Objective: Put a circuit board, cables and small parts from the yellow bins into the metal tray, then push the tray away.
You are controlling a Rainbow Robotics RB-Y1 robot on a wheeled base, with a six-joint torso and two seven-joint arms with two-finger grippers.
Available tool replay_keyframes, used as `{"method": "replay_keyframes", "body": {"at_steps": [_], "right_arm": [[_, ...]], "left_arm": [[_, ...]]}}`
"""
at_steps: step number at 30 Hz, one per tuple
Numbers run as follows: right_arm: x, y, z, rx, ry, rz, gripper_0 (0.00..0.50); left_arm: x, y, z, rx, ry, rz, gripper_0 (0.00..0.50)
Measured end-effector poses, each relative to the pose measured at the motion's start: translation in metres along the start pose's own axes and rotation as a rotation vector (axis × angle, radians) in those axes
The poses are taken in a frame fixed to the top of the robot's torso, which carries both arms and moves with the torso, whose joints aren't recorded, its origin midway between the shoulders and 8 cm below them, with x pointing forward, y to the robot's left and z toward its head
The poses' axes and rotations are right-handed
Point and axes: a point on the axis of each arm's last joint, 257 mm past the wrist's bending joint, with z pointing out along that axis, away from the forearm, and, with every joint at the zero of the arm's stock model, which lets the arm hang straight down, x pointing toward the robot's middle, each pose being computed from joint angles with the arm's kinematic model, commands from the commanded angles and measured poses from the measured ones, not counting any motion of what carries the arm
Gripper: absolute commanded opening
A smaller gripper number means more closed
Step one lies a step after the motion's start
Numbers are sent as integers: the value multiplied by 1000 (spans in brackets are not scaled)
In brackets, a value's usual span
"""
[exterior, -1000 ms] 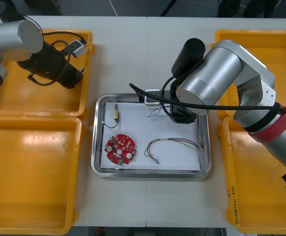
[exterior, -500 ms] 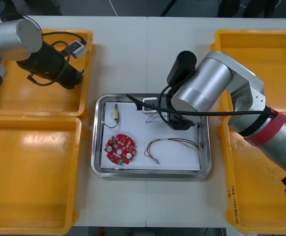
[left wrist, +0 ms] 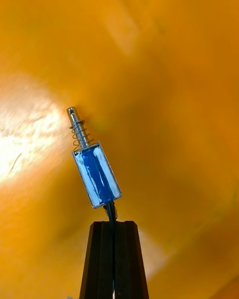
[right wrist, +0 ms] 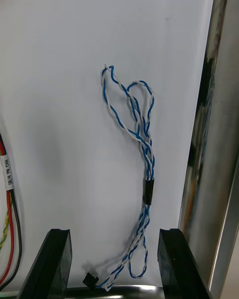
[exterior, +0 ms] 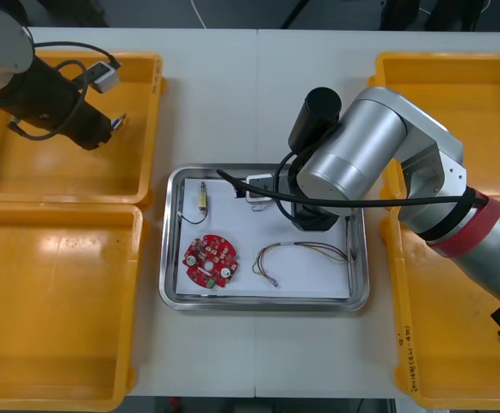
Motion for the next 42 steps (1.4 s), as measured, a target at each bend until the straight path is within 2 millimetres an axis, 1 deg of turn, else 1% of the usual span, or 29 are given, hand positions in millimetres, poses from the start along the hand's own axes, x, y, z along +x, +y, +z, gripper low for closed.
{"method": "replay_keyframes", "body": {"at_steps": [6,11,12,13,14,15,16,17,18,21,27,31,34,37,42], "right_arm": [[-2,3,-8,2,7,-17,500],[1,10,-20,-11,31,-37,500],[3,12,-24,-16,40,-40,500],[5,13,-29,-18,46,-41,500],[5,14,-34,-17,46,-41,500],[6,14,-39,-15,44,-39,500],[7,15,-44,-15,43,-33,500],[10,16,-49,-14,42,-22,500],[13,17,-55,-15,43,-6,500],[25,18,-69,-14,42,49,500],[37,-4,-98,70,-37,165,500],[55,-20,-116,127,-74,286,500],[75,-26,-120,142,-78,371,500],[98,-28,-121,141,-84,477,500],[127,-24,-126,121,-124,758,500]], "left_arm": [[22,19,-6,-27,21,-29,1],[36,29,-9,-41,38,-44,3],[38,30,-9,-43,40,-45,67],[39,31,-9,-45,41,-46,156],[39,32,-10,-46,41,-47,199],[39,32,-10,-47,41,-47,266],[39,33,-10,-47,41,-48,361],[39,33,-11,-47,40,-48,477],[39,33,-11,-47,40,-48,500],[39,33,-11,-48,40,-48,500],[39,33,-11,-47,38,-49,500],[36,35,-14,-47,24,-59,500],[32,35,-16,-46,11,-62,500],[29,35,-18,-46,4,-57,500],[34,29,-20,-28,31,-54,500]]}}
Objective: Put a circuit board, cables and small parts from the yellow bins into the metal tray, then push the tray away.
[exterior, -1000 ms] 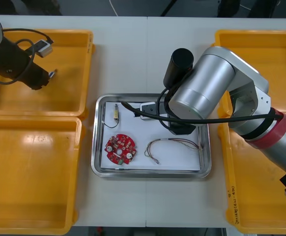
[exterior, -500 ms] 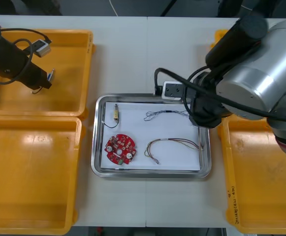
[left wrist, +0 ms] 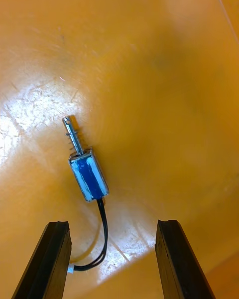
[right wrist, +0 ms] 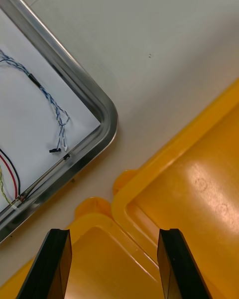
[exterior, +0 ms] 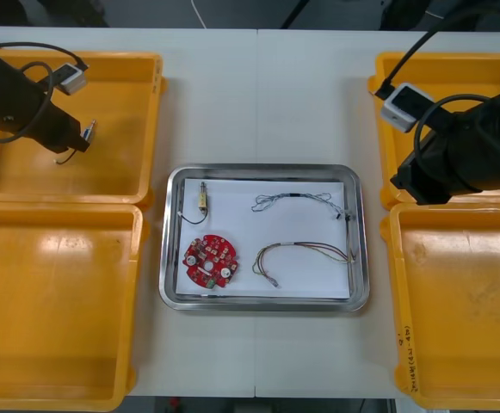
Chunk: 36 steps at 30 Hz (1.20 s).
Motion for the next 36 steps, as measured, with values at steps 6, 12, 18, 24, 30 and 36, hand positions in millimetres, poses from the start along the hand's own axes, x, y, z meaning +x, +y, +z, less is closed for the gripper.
{"method": "replay_keyframes", "body": {"at_steps": [6,12,18,24,30,36], "right_arm": [[26,-19,-14,50,-12,147,500],[61,-33,-22,87,8,385,500],[99,-48,-29,126,51,499,500],[128,-54,-32,158,88,632,500],[152,-53,-30,184,141,655,500],[166,-53,-28,166,162,694,500]], "left_arm": [[9,1,-7,-8,63,-22,500],[5,7,-12,-43,72,-179,500],[1,9,-9,-69,66,-264,500],[-5,8,1,-103,59,-240,500],[-19,1,11,-103,21,-227,500],[-26,3,20,-122,-8,-221,500]]}}
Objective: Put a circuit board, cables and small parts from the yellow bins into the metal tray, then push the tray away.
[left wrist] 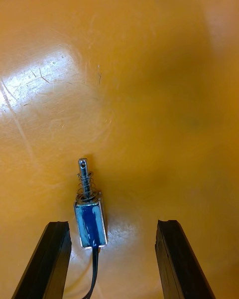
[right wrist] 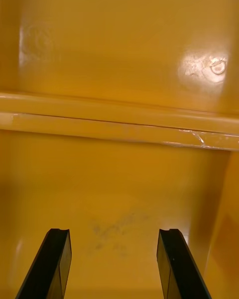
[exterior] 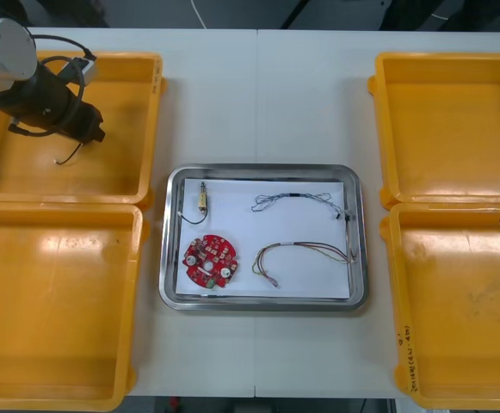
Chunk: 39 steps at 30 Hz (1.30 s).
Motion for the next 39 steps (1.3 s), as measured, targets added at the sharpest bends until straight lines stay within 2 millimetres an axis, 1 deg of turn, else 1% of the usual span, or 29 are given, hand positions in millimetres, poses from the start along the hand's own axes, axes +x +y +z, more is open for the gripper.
{"method": "replay_keyframes", "body": {"at_steps": [2,10,13,18,25,26,27,28,39], "right_arm": [[3,-1,2,-17,9,14,500],[14,-16,11,-23,55,69,500],[17,-18,14,-27,66,78,500],[20,-20,17,-30,81,108,500],[24,-18,21,-49,96,118,500],[24,-18,21,-49,97,119,500],[24,-18,21,-50,98,119,500],[25,-18,21,-51,99,120,500],[30,-14,22,-67,109,119,500]], "left_arm": [[1,1,3,-5,0,0,500],[0,5,8,-29,-6,6,500],[0,6,11,-41,-11,16,500],[7,8,18,-49,5,14,500],[10,10,19,-50,10,9,498],[10,10,20,-50,10,9,440],[10,10,20,-51,8,8,203],[9,10,20,-52,5,8,1],[7,11,20,-56,-3,8,0]]}}
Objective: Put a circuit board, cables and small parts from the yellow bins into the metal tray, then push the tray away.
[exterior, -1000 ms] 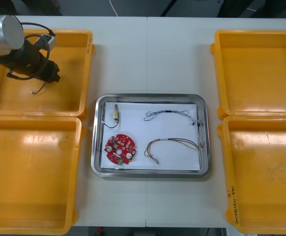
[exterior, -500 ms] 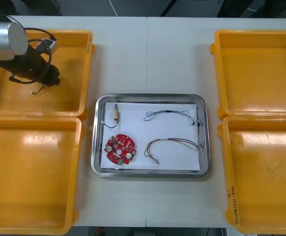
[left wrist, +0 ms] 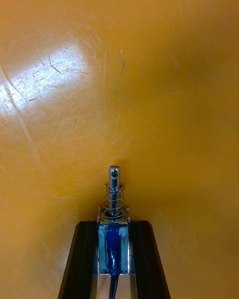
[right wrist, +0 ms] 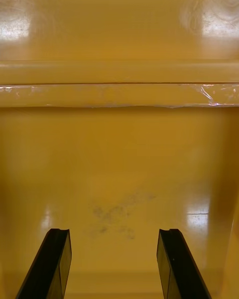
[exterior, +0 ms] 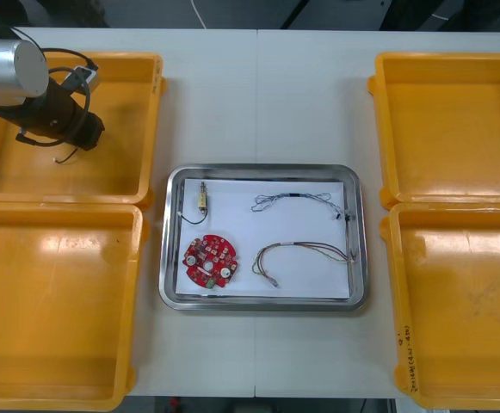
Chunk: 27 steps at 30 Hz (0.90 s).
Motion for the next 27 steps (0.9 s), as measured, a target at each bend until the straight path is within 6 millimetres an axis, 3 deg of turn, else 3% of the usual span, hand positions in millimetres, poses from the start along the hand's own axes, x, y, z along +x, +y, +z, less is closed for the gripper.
{"method": "replay_keyframes", "body": {"at_steps": [8,12,23,27], "right_arm": [[0,1,0,-4,1,-1,500],[1,1,0,-4,2,0,500],[2,2,1,-8,5,34,500],[2,2,1,-10,5,33,500]], "left_arm": [[0,-1,-1,2,3,3,0],[9,-9,-7,24,54,19,0],[1,-40,-50,66,107,99,0],[-3,-54,-68,66,121,48,0]]}}
